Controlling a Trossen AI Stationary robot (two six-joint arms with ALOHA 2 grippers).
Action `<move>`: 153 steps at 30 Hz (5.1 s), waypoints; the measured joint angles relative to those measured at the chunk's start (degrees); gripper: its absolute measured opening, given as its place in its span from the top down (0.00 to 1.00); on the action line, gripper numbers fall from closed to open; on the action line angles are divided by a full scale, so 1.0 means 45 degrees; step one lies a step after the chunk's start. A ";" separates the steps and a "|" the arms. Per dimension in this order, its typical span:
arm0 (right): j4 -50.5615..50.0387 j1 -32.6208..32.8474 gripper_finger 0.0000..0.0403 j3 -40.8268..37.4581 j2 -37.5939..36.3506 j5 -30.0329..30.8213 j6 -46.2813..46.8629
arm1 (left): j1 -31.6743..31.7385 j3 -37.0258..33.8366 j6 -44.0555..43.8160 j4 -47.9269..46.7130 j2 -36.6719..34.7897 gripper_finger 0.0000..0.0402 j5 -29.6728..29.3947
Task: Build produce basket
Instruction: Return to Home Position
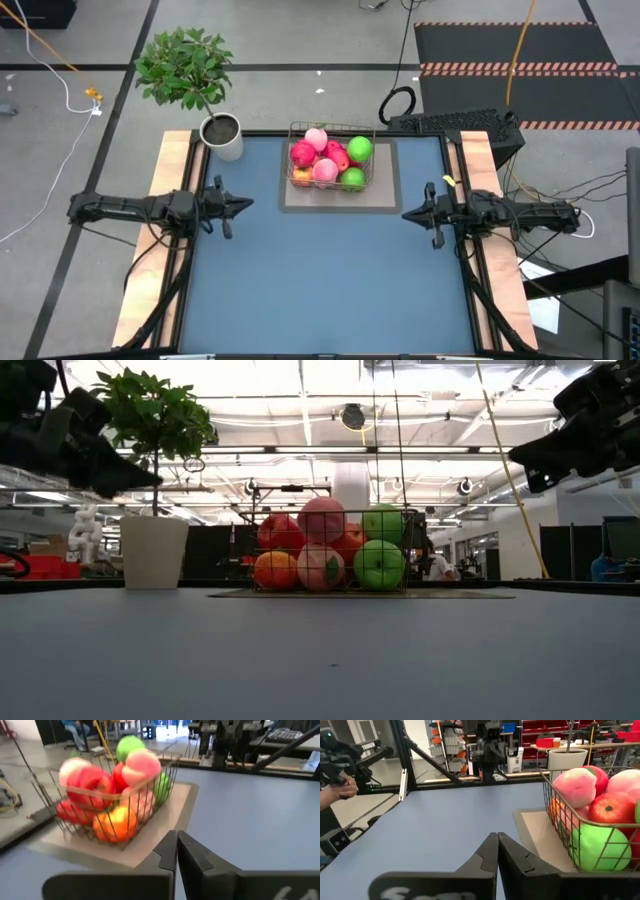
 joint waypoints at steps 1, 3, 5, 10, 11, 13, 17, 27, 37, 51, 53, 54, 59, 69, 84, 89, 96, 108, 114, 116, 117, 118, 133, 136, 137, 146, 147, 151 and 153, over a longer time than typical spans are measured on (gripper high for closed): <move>-0.0176 0.0000 1.00 0.0027 -0.0100 0.0006 0.0003 | 0.0001 -0.0159 -0.0078 0.0083 -0.0090 0.96 0.0046; -0.0397 0.0000 1.00 0.0093 -0.0105 0.0012 -0.0001 | -0.0002 -0.0162 -0.0153 0.0060 -0.0105 0.95 0.0160; -0.0932 0.0000 1.00 0.0286 -0.0087 0.0027 0.0000 | -0.0004 -0.0161 -0.0131 0.0036 -0.0117 0.95 0.0275; 0.0052 0.0001 1.00 0.0429 -0.0095 -0.0007 -0.0164 | 0.0070 -0.0161 -0.0204 0.0041 -0.0122 0.99 0.0304; 0.0235 0.0005 1.00 0.0253 -0.0079 -0.0008 -0.0296 | 0.0098 -0.0166 -0.0259 0.0058 -0.0127 0.99 0.0304; 0.0391 0.0005 1.00 -0.0080 -0.0067 -0.0014 -0.0499 | 0.0139 -0.0170 -0.0427 0.0108 -0.0126 0.98 0.0296; 0.1993 0.0002 1.00 -0.1023 -0.0084 -0.0039 -0.0625 | 0.0127 -0.0170 -0.0446 0.0118 -0.0122 0.94 0.0300; 0.2012 -0.0005 1.00 -0.1212 0.0841 0.0003 0.0047 | 0.0127 -0.0185 0.1260 0.0498 0.0043 0.89 0.0298; 0.2217 -0.0005 1.00 -0.1240 0.1469 0.0027 0.0025 | 0.0127 -0.0185 0.1465 0.0742 0.0043 0.89 0.0296; 0.2242 -0.0005 1.00 -0.1261 0.1477 0.0022 0.0029 | 0.0127 -0.0185 0.1471 0.0730 0.0048 0.89 0.0301; 0.2242 -0.0005 1.00 -0.1261 0.1477 0.0022 0.0029 | 0.0127 -0.0185 0.1467 0.0730 0.0048 0.89 0.0301; 0.2242 -0.0005 1.00 -0.1261 0.1477 0.0022 0.0029 | 0.0127 -0.0185 0.1456 0.0728 0.0048 0.89 0.0301; 0.2242 -0.0005 1.00 -0.1265 0.1477 0.0022 0.0029 | 0.0127 -0.0185 0.1453 0.0725 0.0048 0.89 0.0301; 0.2549 -0.0010 1.00 -0.1265 0.1472 0.0007 -0.1182 | 0.0127 -0.0185 0.1457 0.0730 0.0048 0.89 0.0306; 0.3543 -0.0005 1.00 -0.1265 0.0325 -0.0092 -0.3628 | 0.0127 -0.0180 0.1025 0.2994 0.0048 0.89 0.0306; 0.2185 0.0000 1.00 -0.1265 -0.0099 -0.0130 -0.3008 | 0.0127 -0.0180 0.0175 0.3114 0.0023 0.89 0.0306; 0.2165 0.0000 1.00 -0.1266 -0.0101 -0.0323 -0.3405 | 0.0200 -0.0705 0.0094 0.2540 -0.0401 0.88 -0.2271; 0.2255 0.0000 1.00 -0.1265 0.0596 -0.0333 -0.4574 | 0.0195 -0.0690 0.0498 0.1962 -0.0222 0.85 -0.2302; 0.2354 0.0000 1.00 -0.1265 0.0727 -0.0333 -0.4965 | 0.0195 -0.0695 0.0577 0.1944 -0.0137 0.85 -0.2260; 0.2403 0.0000 1.00 -0.1265 0.0719 -0.0333 -0.4974 | 0.0195 -0.0695 0.0584 0.2000 -0.0141 0.85 -0.2268; 0.2476 0.0000 1.00 -0.1265 0.0719 -0.0333 -0.4974 | 0.0195 -0.0695 0.0559 0.1993 -0.0113 0.85 -0.2264; 0.2415 0.0000 1.00 -0.1268 0.0732 -0.0333 -0.4974 | 0.0195 -0.0695 0.0559 0.1947 -0.0105 0.85 -0.2260; 0.2437 0.0005 1.00 -0.1265 0.0739 -0.0328 -0.4974 | 0.0195 -0.0695 0.1142 0.1954 -0.0108 0.85 -0.2267; 0.2437 0.0005 1.00 -0.1265 0.0739 -0.0328 -0.4974 | 0.0195 -0.0695 0.1142 0.1954 -0.0108 0.85 -0.2263; 0.2439 0.0003 1.00 -0.1265 0.0737 -0.0328 -0.4974 | 0.0195 -0.0695 0.1145 0.1954 -0.0108 0.85 -0.2263; 0.2441 0.0003 1.00 -0.1265 0.0734 -0.0328 -0.4974 | 0.0195 -0.0695 0.1146 0.1958 -0.0108 0.85 -0.2263; 0.2439 0.0003 1.00 -0.1265 0.0737 -0.0328 -0.4974 | 0.0195 -0.0695 0.1146 0.1958 -0.0108 0.85 -0.2263; 0.2441 0.0005 1.00 -0.1265 0.0739 -0.0328 -0.4974 | 0.0195 -0.0695 0.1149 0.1958 -0.0108 0.85 -0.2263; 0.2441 0.0005 1.00 -0.1265 0.0739 -0.0328 -0.4974 | 0.0195 -0.0695 0.1151 0.1958 -0.0108 0.85 -0.2263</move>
